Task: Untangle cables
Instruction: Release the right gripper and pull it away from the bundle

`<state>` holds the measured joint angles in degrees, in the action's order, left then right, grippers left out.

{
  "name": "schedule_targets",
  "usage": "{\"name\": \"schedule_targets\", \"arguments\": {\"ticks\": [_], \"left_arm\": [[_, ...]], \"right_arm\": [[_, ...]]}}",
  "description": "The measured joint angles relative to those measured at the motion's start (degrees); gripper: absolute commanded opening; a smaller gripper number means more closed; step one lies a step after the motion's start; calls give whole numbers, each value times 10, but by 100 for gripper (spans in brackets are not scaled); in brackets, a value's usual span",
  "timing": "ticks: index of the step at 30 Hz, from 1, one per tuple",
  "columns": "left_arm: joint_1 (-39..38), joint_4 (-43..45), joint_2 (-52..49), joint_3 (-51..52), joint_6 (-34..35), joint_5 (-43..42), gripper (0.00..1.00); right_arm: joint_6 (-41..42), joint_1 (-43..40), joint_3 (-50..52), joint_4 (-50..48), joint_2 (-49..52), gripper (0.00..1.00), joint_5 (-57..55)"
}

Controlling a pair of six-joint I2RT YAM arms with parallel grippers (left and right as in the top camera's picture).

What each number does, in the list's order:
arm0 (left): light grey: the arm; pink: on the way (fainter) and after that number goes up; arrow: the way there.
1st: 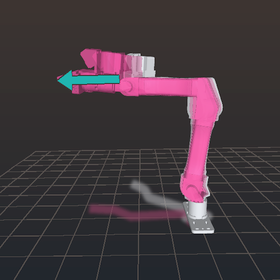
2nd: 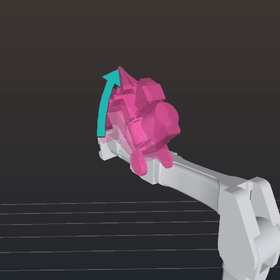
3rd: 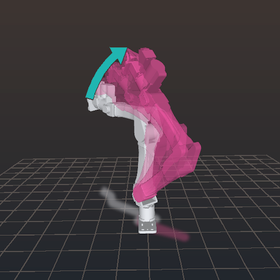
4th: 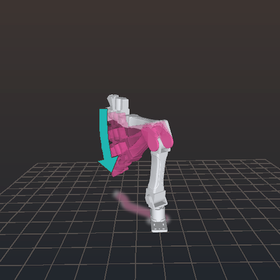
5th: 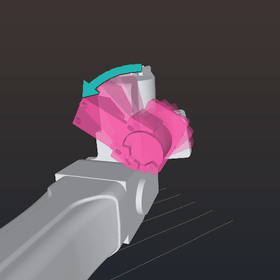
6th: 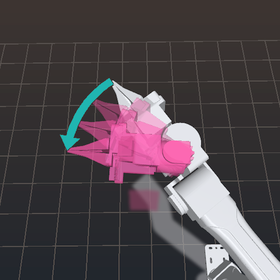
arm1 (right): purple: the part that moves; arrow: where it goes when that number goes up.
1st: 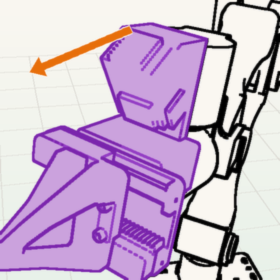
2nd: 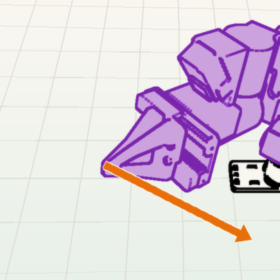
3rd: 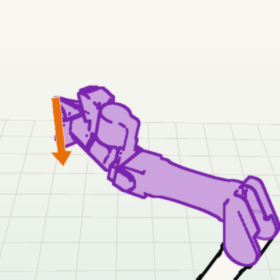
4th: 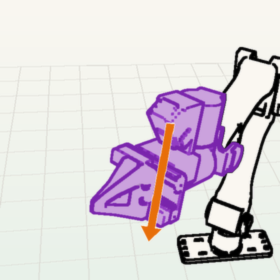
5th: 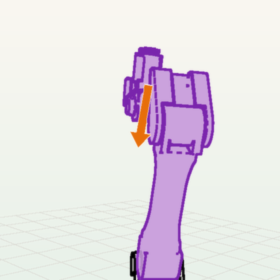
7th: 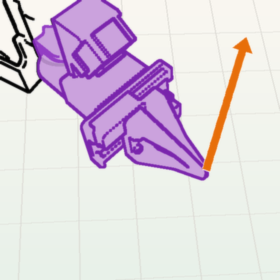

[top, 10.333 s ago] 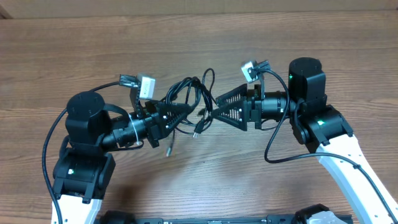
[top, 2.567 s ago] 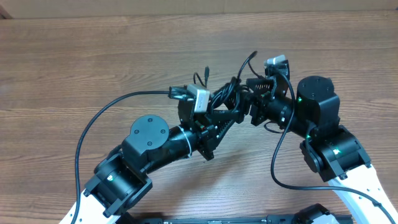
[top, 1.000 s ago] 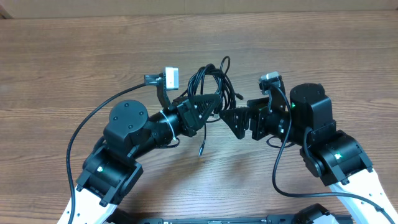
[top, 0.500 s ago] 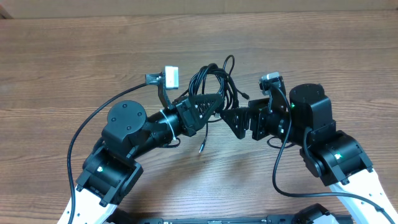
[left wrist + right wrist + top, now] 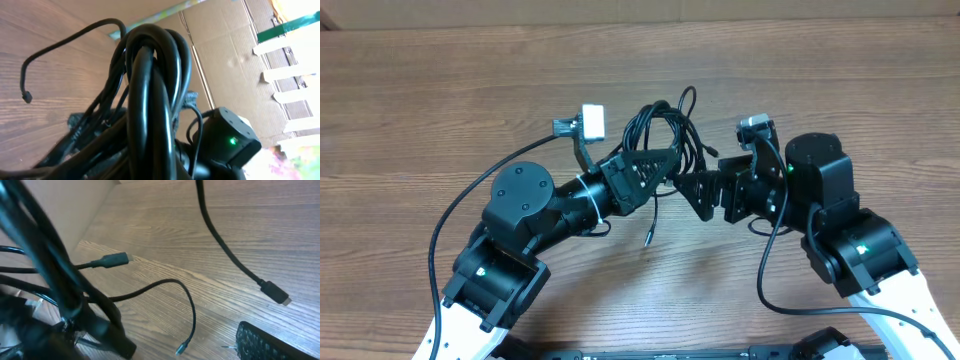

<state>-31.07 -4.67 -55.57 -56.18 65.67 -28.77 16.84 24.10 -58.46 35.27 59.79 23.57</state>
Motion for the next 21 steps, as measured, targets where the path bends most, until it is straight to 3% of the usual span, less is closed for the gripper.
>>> {"name": "schedule_targets", "arguments": {"ticks": [21], "left_arm": [[-38, 32, -19, 0, 1, -73, 4]], "right_arm": [[-1, 0, 0, -21, 50, 100, -8]]}}
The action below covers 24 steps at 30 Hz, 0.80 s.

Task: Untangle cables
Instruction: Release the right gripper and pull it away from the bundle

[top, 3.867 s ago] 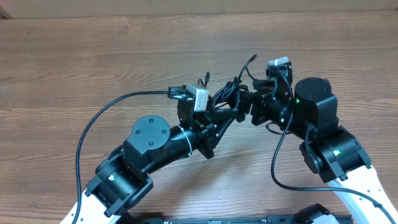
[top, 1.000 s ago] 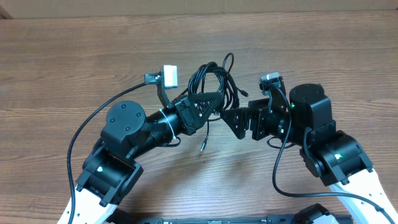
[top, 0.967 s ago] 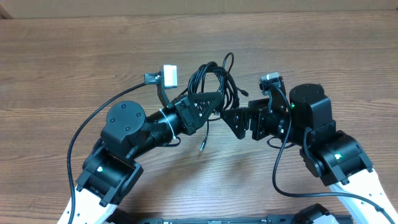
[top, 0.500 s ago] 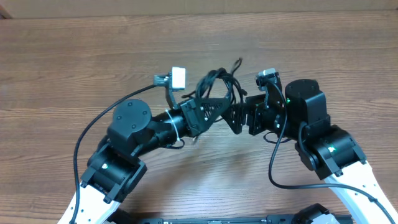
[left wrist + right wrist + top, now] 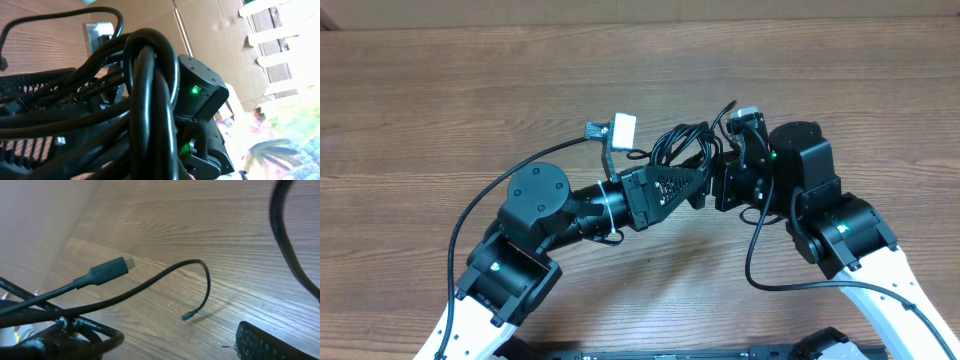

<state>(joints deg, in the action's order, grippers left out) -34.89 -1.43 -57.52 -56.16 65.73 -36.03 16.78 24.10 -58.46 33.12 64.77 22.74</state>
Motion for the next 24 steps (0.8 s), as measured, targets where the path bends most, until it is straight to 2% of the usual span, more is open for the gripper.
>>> {"name": "schedule_targets", "arguments": {"ticks": [6, 10, 15, 19, 24], "left_arm": [[29, -36, 0, 0, -12, 6, 4], [71, -37, 0, 0, -11, -11, 4], [123, -35, 0, 0, 3, -91, 4], [132, -30, 0, 0, 17, -147, 4], [132, -30, 0, 0, 19, -190, 4]], "right_arm": [[-44, 0, 0, 1, -4, 100, 83], [-133, 0, 0, 23, -42, 98, 134], [-244, 0, 0, 21, -59, 97, 221], [-294, 0, 0, 19, -60, 82, 259], [-321, 0, 0, 3, -60, 91, 280]]}}
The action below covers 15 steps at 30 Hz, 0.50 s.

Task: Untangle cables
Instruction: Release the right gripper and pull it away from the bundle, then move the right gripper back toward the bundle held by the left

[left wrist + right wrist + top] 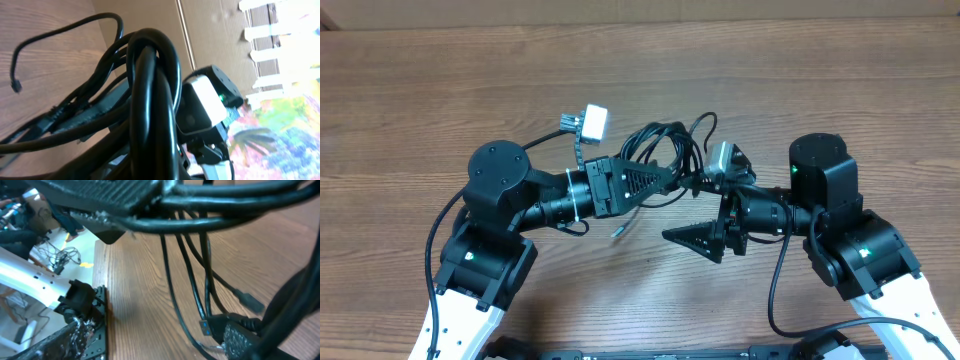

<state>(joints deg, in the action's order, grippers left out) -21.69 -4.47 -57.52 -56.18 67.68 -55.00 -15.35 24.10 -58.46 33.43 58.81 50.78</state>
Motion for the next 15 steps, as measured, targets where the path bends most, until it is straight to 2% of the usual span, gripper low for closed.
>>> {"name": "schedule_targets", "arguments": {"ticks": [6, 9, 11, 15], "left_arm": [[13, 2, 0, 0, 0, -44, 4], [43, 2, 0, 0, -7, -62, 4], [62, 2, 0, 0, -31, -78, 4], [102, 2, -1, 0, -125, -144, 4]], "right_arm": [[4, 0, 0, 2, 0, 94, -26], [11, 0, 0, 18, 0, 93, -28], [14, 0, 0, 26, 0, 93, -28], [45, -1, 0, 26, 0, 93, -47]]}}
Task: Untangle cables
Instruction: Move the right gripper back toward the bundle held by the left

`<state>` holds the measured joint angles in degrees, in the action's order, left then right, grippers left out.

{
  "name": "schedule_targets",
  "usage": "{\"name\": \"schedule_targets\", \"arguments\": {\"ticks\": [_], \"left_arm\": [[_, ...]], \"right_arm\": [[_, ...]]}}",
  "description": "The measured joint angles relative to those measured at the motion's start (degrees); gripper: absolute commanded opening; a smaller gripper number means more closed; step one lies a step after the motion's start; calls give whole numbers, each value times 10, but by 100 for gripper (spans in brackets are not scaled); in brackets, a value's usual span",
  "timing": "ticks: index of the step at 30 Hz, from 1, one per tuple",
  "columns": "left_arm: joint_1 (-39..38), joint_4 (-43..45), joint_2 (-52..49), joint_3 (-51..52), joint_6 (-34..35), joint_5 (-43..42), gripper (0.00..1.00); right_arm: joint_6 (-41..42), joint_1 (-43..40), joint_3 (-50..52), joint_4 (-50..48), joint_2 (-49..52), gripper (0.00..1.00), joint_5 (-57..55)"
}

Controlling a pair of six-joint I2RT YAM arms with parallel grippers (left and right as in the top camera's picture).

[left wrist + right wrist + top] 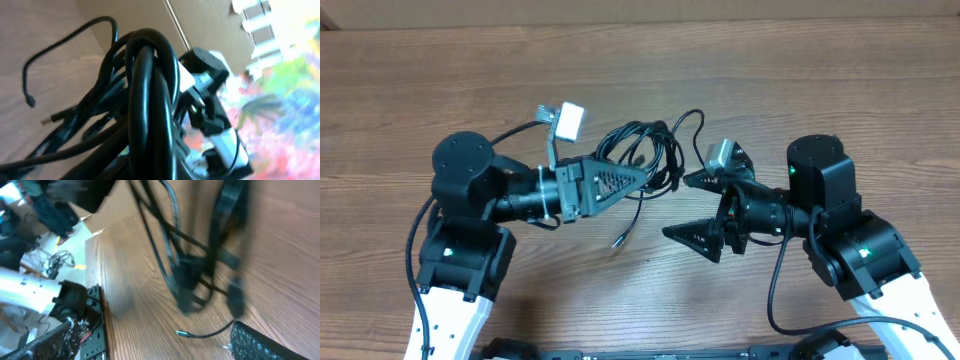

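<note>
A tangled bundle of black cables point(642, 152) hangs above the wooden table point(840, 80), with my left gripper point(636, 175) shut on it from the left. In the left wrist view the thick loops point(150, 95) fill the frame and hide the fingers. One loose cable end point(618, 240) dangles toward the table below the bundle. My right gripper point(698, 208) stands wide open just right of the bundle, with nothing between its fingers. In the right wrist view the cables point(200, 255) are blurred, and a plug end point(181, 333) lies near the finger pad point(260, 345).
A cardboard wall runs along the table's far edge point(640, 10). Both arm bodies point(470, 200) point(830, 210) crowd the front half of the table. A metal base plate point(80, 330) sits at the table's near edge.
My left arm has drawn back to the left with the cable bundle still in its grip. The right gripper stays open in about the same place, and the cables now hang farther from it.
Both grippers met at the bundle in the table's middle, then pressed together a little farther back. Later the right gripper stood wide open and apart from the left, which kept the bundle. Now the left holds the bundle farther left.
</note>
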<state>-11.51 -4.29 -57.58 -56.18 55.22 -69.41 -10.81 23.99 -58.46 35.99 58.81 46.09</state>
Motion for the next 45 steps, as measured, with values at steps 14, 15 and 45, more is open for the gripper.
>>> {"name": "schedule_targets", "arguments": {"ticks": [14, 15, 45], "left_arm": [[52, -4, -14, 0, -305, -179, 4], [52, -5, -14, 0, -309, -182, 4], [40, -4, -15, 0, -327, -147, 4]], "right_arm": [[196, -90, 0, -86, -20, 93, 3], [205, -90, 0, -99, -20, 93, 5], [232, -33, -1, -76, -20, 93, -9]]}}
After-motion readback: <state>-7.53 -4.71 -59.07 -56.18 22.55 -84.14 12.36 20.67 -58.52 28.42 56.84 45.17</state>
